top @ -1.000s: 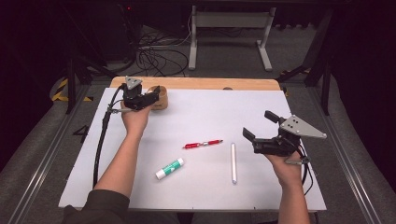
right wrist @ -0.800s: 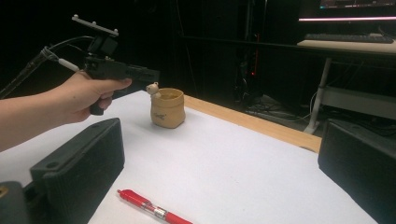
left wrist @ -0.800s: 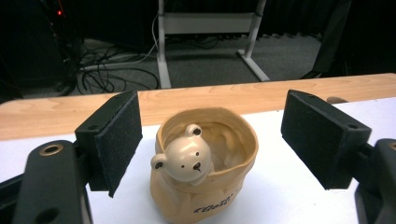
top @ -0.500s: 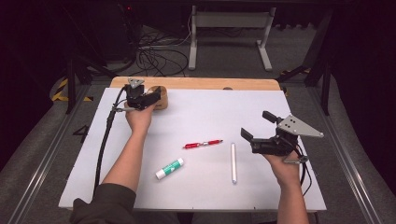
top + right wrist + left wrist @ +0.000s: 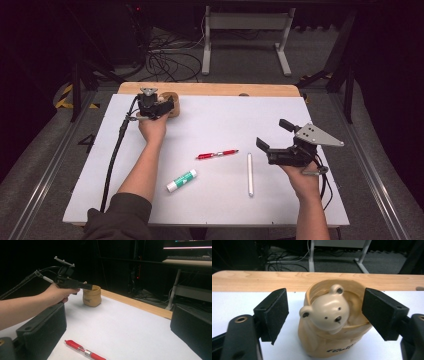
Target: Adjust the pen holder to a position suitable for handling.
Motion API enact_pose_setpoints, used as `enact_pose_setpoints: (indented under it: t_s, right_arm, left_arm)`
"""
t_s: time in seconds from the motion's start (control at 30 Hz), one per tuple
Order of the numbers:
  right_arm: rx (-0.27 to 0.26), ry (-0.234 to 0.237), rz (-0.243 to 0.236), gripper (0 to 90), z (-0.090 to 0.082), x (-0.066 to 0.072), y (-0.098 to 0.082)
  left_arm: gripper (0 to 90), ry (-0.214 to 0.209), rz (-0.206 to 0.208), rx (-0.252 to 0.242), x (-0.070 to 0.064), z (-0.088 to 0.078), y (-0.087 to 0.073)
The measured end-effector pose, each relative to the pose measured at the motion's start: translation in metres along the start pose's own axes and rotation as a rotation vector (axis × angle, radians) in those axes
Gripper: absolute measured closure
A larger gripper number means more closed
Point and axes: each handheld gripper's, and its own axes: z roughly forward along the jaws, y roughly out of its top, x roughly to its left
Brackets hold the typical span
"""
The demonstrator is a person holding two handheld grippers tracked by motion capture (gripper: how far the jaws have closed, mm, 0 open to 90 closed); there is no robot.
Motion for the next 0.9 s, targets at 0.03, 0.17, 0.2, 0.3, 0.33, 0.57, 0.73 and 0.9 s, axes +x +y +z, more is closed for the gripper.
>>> enact_pose_setpoints:
  t_s: [0.03,0.17,0.2,0.3,0.33,0.57,0.73,0.9]
  right_arm:
    - [0.001,0.001,-0.002,0.9,0.0003,0.0001,-0.0001]
    - [0.003,0.003,0.001,0.9,0.0007,0.0006,-0.0002]
    - [0.003,0.003,0.000,0.9,0.0008,0.0007,-0.0002]
    - [0.000,0.004,-0.001,0.9,0.0008,0.0009,0.0000]
    - [0.000,0.004,-0.002,0.9,0.0008,0.0010,0.0000]
    - [0.004,0.006,0.001,1.0,0.0018,0.0020,-0.0002]
    - [0.004,0.004,-0.001,1.0,0.0021,0.0015,-0.0004]
    - [0.006,0.004,-0.001,1.0,0.0024,0.0017,-0.0005]
  left_arm:
    - [24.9,0.007,0.001,0.004,-0.0003,0.0002,-0.0005]
    - [32.1,0.008,-0.008,0.011,-0.0011,0.0000,-0.0013]
    - [35.3,0.008,-0.009,0.012,-0.0013,-0.0002,-0.0014]
    - [48.8,0.010,0.003,0.008,-0.0021,-0.0013,-0.0012]
    - [50.9,0.016,0.005,0.008,-0.0019,-0.0013,-0.0010]
    - [53.6,-0.003,-0.041,0.017,0.0002,-0.0017,0.0005]
    - [55.8,-0.029,-0.050,0.021,0.0004,-0.0053,0.0026]
    - [55.9,-0.037,-0.054,0.029,0.0017,-0.0063,0.0024]
